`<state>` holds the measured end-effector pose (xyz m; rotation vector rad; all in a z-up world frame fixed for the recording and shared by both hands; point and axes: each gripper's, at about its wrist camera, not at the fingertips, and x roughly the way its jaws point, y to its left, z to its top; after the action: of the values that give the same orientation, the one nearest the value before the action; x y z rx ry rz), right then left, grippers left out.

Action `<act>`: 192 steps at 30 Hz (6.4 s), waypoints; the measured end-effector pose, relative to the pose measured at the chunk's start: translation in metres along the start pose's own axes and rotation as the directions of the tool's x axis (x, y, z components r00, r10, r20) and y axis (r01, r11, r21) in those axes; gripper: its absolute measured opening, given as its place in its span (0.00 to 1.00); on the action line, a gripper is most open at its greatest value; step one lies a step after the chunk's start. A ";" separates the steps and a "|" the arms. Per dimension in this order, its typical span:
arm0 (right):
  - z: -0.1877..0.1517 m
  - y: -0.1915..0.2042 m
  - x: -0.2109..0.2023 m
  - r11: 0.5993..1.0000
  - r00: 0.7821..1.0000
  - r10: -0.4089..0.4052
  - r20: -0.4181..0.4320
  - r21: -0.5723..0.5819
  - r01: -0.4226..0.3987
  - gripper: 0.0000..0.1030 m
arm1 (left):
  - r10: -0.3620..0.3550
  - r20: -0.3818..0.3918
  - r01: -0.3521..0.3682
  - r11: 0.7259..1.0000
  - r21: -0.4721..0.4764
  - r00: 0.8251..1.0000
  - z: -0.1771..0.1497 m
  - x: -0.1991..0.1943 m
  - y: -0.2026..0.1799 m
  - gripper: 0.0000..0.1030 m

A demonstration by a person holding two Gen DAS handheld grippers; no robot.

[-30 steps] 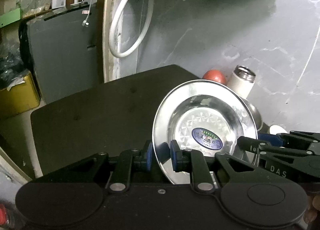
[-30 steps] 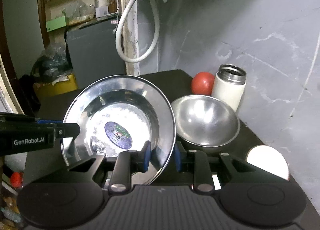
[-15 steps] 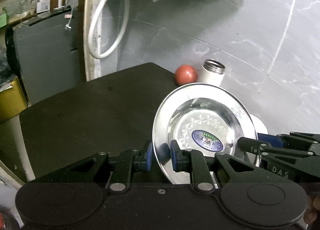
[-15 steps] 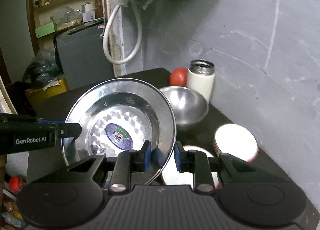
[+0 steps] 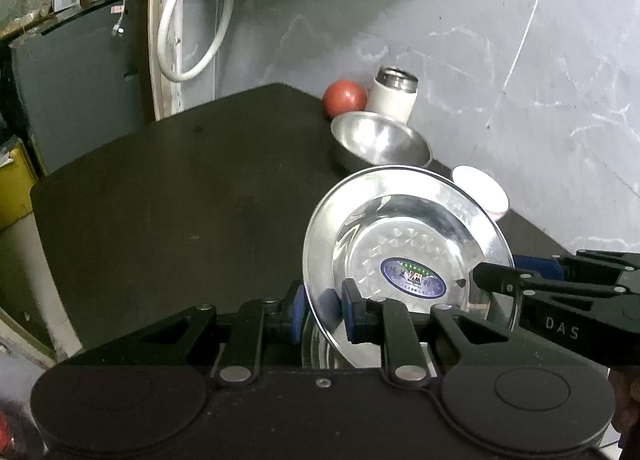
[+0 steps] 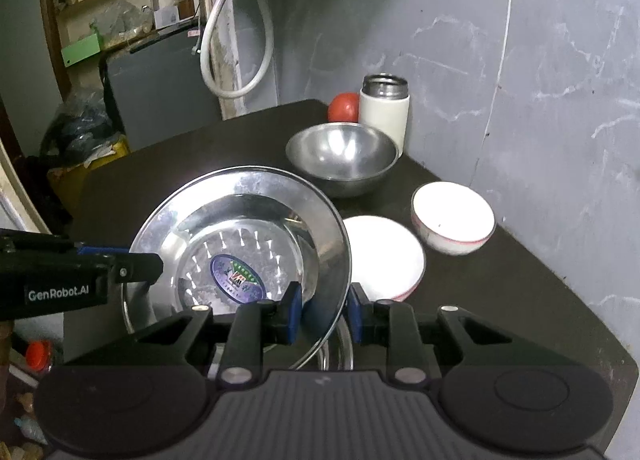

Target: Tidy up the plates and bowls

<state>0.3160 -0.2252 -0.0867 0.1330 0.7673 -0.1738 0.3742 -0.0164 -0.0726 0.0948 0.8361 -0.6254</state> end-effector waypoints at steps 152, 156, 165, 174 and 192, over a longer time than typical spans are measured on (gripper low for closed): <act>0.116 -0.121 0.080 0.919 0.929 0.370 0.016 -0.149 -0.364 0.27 | 0.270 -0.070 -0.276 0.883 -0.379 0.960 0.106 0.085 -0.089 0.14; 0.096 -0.126 0.037 0.919 0.927 0.374 0.015 -0.139 -0.369 0.27 | 0.246 -0.057 -0.249 0.895 -0.371 0.968 0.084 0.050 -0.108 0.14; 0.026 -0.142 -0.040 0.935 0.938 0.341 -0.057 -0.085 -0.345 0.28 | 0.157 -0.056 -0.166 0.930 -0.329 0.986 0.030 0.005 -0.148 0.21; -0.025 -0.159 -0.087 0.957 0.957 0.272 -0.105 -0.071 -0.280 0.28 | 0.061 -0.103 -0.090 0.948 -0.306 0.993 -0.026 -0.007 -0.178 0.22; -0.078 -0.155 -0.159 0.962 0.965 0.241 -0.102 -0.109 -0.252 0.28 | 0.031 -0.115 -0.065 0.949 -0.308 0.993 -0.087 -0.055 -0.211 0.22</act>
<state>0.1194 -0.3454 -0.0397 0.1206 0.8394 0.1170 0.1724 -0.1347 -0.0580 -0.1390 1.0266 -0.4382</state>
